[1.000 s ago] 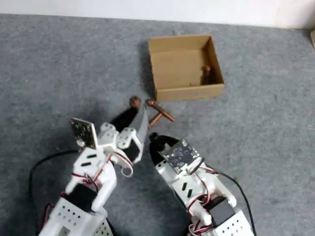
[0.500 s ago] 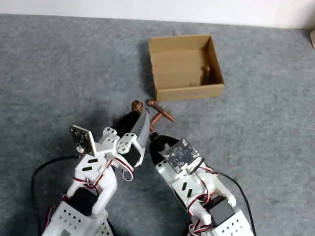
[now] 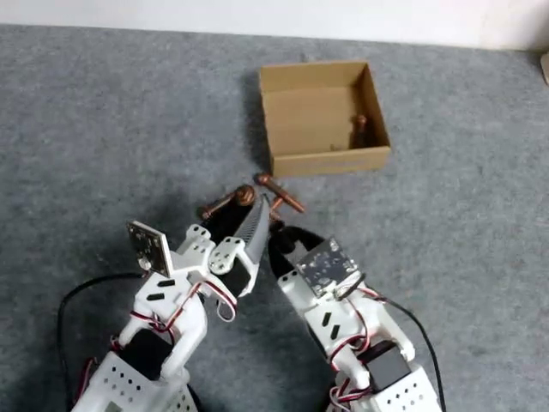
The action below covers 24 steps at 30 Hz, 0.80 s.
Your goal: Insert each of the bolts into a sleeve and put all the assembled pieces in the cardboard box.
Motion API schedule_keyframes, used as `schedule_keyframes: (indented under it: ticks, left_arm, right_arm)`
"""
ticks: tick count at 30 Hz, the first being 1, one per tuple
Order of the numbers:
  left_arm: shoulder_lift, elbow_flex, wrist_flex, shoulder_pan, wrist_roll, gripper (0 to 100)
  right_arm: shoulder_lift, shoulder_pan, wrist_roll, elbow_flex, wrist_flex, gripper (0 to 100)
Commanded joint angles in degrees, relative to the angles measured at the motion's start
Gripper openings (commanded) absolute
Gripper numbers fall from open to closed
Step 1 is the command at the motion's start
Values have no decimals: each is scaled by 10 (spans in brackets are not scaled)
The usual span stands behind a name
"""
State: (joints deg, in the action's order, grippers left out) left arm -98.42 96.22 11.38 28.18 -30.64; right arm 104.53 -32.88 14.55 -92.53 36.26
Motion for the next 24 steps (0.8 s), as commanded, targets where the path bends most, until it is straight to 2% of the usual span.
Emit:
schedule_keyframes:
  ticks: [1, 7, 13, 16, 19, 24]
  left_arm:
    - [-11, -8, 3, -7, -6, 4]
    - [-10, -24, 3, -9, -8, 4]
    - [-6, -80, 3, -61, -83, 4]
    - [-6, -89, 3, -78, -90, 4]
    - [-6, -87, 24, -77, -91, 4]
    - [-6, -85, 91, -32, -91, 4]
  right_arm:
    - [7, 19, -4, 6, -27, 5]
    - [7, 18, -4, -1, -28, 5]
    - [7, 15, -4, -33, -45, 5]
    - [7, 11, -4, -43, -58, 5]
    - [7, 8, -4, -44, -58, 5]
    - [7, 10, -4, -44, -58, 5]
